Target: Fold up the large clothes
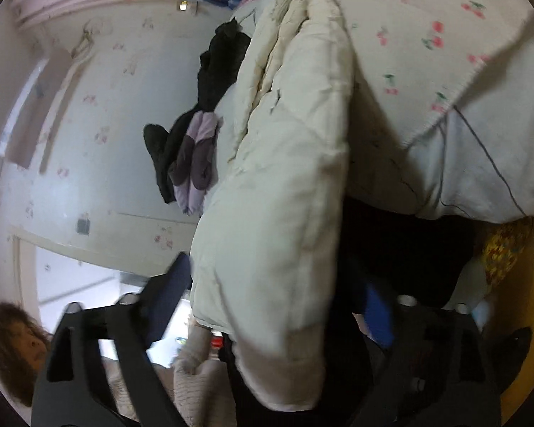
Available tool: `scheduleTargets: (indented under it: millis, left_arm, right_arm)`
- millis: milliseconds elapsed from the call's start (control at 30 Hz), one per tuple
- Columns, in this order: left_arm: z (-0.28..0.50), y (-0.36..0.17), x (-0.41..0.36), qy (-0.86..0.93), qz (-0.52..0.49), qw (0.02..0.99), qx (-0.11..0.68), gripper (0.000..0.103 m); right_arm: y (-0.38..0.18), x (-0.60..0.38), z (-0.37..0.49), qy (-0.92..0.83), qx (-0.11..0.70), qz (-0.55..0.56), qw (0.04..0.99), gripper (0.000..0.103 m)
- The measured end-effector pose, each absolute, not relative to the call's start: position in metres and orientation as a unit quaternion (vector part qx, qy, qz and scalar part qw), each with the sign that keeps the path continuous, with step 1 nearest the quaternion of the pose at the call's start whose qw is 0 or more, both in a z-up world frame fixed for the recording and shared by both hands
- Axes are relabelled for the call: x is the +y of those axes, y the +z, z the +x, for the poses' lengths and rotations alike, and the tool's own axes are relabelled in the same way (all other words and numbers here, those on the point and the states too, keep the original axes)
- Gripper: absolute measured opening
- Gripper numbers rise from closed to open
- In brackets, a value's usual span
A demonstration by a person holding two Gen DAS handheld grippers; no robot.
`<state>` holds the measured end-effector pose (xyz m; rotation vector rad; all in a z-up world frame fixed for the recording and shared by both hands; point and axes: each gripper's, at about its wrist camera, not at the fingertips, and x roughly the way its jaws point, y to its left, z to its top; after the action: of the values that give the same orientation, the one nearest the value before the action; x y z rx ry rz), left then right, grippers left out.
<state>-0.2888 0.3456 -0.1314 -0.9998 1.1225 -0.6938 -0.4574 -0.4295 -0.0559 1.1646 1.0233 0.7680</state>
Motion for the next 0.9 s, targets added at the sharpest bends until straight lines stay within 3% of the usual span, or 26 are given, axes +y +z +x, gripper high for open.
scheduleTargets:
  millis: [167,367,400,467,600,700,900]
  left_arm:
    - [-0.267,-0.148,0.313,-0.35,-0.445,0.654,0.501,0.096]
    - [-0.265,-0.144,0.258,-0.423,-0.426,0.624,0.5,0.095]
    - [-0.267,-0.14,0.255,-0.422,-0.421,0.627,0.501,0.088]
    - [-0.27,-0.134,0.252,-0.388,-0.402,0.642,0.525,0.067]
    - [-0.275,-0.111,0.257,-0.332,-0.38,0.677,0.536,0.025]
    - [-0.282,-0.068,0.251,-0.321,-0.356,0.713,0.512,0.014]
    - [-0.294,0.004,0.251,-0.353,-0.315,0.747,0.468,0.012]
  right_arm:
    - [-0.073,-0.429,-0.445,0.339,0.44,0.537,0.634,0.094]
    - [-0.068,-0.406,-0.434,0.363,0.432,0.517,0.644,0.091]
    - [-0.06,-0.402,-0.434,0.377,0.42,0.507,0.652,0.085]
    - [-0.046,-0.397,-0.433,0.392,0.403,0.492,0.665,0.062]
    - [-0.02,-0.396,-0.428,0.386,0.376,0.477,0.695,0.041]
    - [0.006,-0.396,-0.429,0.397,0.34,0.48,0.705,0.031]
    - [0.052,-0.384,-0.432,0.424,0.33,0.436,0.721,0.03]
